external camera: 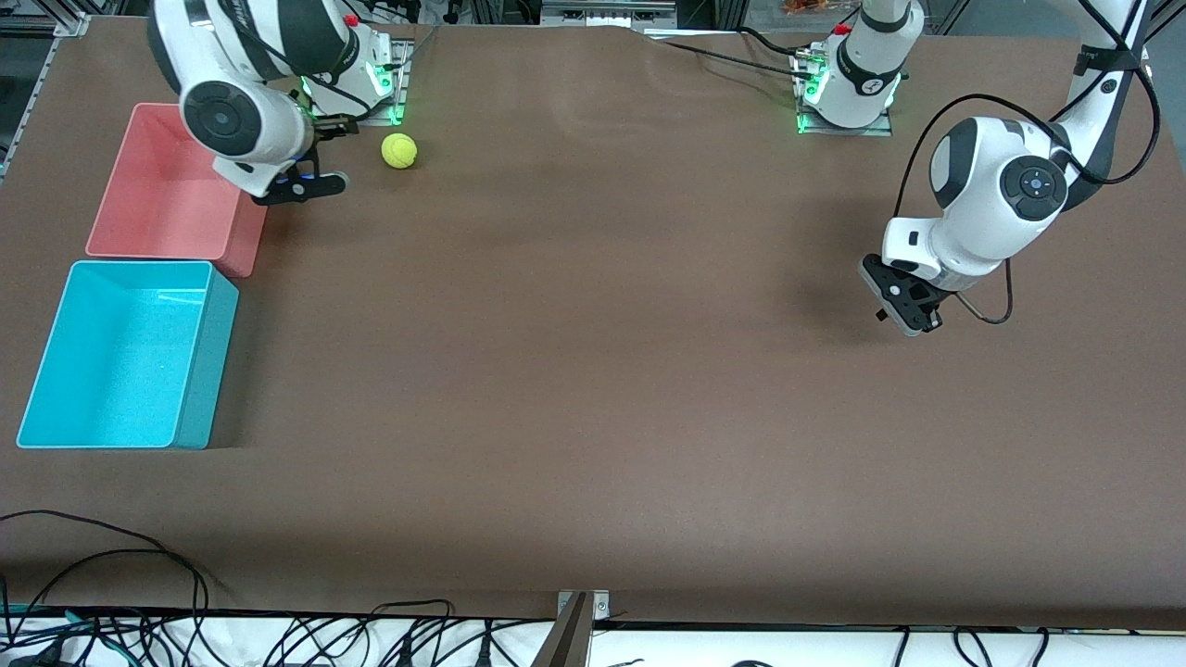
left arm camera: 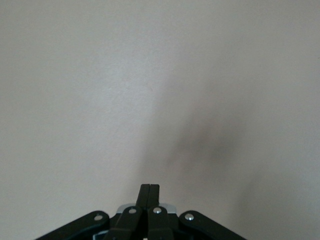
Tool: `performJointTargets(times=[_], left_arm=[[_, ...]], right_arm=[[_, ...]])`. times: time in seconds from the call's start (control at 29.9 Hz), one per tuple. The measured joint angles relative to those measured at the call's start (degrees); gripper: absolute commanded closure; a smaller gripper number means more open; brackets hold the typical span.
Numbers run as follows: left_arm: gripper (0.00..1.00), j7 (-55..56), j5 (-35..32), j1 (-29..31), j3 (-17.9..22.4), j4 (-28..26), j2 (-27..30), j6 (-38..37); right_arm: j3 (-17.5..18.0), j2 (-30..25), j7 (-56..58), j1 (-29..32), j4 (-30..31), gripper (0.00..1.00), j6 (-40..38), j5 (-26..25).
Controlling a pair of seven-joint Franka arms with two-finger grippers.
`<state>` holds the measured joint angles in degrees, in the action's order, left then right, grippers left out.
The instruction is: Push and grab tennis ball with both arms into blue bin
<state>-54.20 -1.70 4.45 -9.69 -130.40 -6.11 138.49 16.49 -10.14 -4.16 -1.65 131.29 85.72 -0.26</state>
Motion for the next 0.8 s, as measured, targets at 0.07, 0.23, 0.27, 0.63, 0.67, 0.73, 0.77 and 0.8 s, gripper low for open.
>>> performJointTargets(times=[0.07, 0.23, 0.27, 0.63, 0.67, 0.73, 0.77, 0.8], left_arm=[[1.0, 0.0, 0.0, 0.0, 0.0, 0.0, 0.0, 0.0], [0.3, 0.0, 0.0, 0.0, 0.0, 0.0, 0.2, 0.0], [0.0, 0.0, 0.0, 0.0, 0.0, 0.0, 0.3, 0.0], [0.0, 1.0, 0.0, -0.4, 3.1, 0.9, 4.4, -1.6], [0.0, 1.7, 0.0, -0.5, 3.2, 1.3, 4.8, -2.5], [0.0, 3.9, 0.0, -0.7, 3.2, 2.4, 5.7, -4.8], [0.0, 5.1, 0.0, -0.9, 3.2, 3.1, 6.1, -6.1], [0.0, 6.6, 0.0, -1.2, 3.2, 3.8, 6.5, -7.6]], right_arm=[[0.4, 0.1, 0.0, 0.0, 1.3, 0.0, 0.8, 0.0], [0.7, 0.5, 0.0, 0.0, 5.2, 0.0, 4.3, 0.0], [0.7, 0.6, 0.0, 0.0, 6.1, 0.0, 5.2, 0.0], [0.8, 1.3, 0.0, 0.0, 14.0, 0.0, 15.3, 2.7], [0.9, 1.4, 0.0, 0.0, 14.5, 0.0, 16.2, 3.2], [1.3, 1.8, 0.1, 0.0, 15.6, 0.0, 18.2, 3.9], [1.6, 2.0, 0.1, 0.0, 16.0, 0.0, 18.9, 4.2], [2.1, 2.2, 0.1, 0.0, 16.3, 0.0, 19.6, 4.8]])
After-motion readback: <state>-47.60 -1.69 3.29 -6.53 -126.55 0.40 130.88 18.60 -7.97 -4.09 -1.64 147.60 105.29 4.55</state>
